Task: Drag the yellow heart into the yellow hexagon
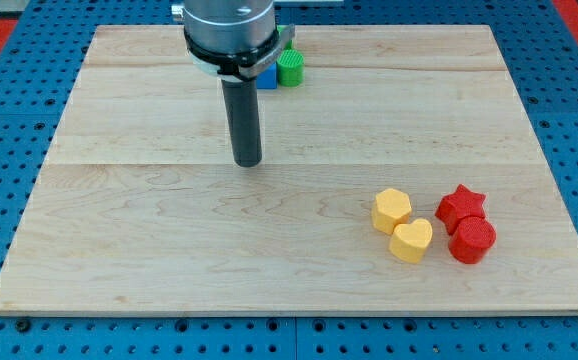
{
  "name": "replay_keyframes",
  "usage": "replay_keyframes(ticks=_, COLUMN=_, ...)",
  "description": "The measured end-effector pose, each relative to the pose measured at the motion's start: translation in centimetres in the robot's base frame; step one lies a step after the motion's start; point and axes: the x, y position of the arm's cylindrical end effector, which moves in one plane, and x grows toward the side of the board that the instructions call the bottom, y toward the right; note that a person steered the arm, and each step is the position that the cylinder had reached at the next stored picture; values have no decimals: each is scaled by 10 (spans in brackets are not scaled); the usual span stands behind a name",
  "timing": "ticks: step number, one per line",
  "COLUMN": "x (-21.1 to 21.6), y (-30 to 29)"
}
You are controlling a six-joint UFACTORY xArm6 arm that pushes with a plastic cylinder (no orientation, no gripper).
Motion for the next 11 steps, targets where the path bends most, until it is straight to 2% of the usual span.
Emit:
replay_keyframes(ticks=2, x=15, y=28)
replay_keyframes(ticks=4, x=90, y=59)
replay_keyframes(ticks=6, x=171, y=138)
replay_keyframes(ticks=9, x=174, y=180)
replay_keyframes(ticks=11, x=124, y=156)
